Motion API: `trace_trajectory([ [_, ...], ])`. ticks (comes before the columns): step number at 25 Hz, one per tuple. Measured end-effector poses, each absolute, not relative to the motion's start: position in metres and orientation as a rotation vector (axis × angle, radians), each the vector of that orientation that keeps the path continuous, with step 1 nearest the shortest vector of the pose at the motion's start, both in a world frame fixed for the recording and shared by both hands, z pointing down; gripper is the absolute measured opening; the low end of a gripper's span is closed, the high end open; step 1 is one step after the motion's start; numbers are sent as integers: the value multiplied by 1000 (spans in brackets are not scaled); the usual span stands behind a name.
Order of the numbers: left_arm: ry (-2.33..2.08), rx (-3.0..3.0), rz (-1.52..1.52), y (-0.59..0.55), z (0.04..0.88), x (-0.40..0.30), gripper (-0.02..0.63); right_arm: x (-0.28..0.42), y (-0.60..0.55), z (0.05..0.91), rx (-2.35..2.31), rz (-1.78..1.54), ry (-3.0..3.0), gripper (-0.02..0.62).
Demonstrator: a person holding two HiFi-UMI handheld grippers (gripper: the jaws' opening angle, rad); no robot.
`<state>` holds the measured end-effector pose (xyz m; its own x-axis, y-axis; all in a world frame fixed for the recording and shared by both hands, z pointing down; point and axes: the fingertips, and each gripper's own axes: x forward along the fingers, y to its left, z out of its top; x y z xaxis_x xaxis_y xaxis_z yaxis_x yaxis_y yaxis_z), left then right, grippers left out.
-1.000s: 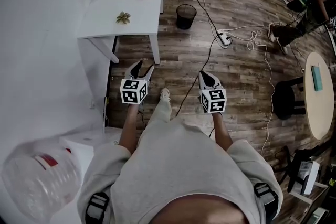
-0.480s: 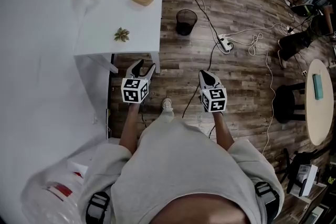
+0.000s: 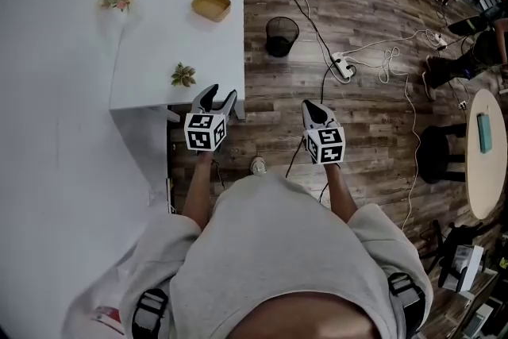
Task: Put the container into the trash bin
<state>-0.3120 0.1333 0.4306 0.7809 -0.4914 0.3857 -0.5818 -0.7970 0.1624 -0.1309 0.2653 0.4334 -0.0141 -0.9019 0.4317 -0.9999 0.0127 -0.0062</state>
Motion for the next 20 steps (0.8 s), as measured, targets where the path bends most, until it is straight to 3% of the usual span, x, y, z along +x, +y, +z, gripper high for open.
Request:
trace_trajectory([
  [20, -759, 2712, 516, 89, 444, -272, 229, -99, 233, 453, 2009, 512, -1933, 14],
])
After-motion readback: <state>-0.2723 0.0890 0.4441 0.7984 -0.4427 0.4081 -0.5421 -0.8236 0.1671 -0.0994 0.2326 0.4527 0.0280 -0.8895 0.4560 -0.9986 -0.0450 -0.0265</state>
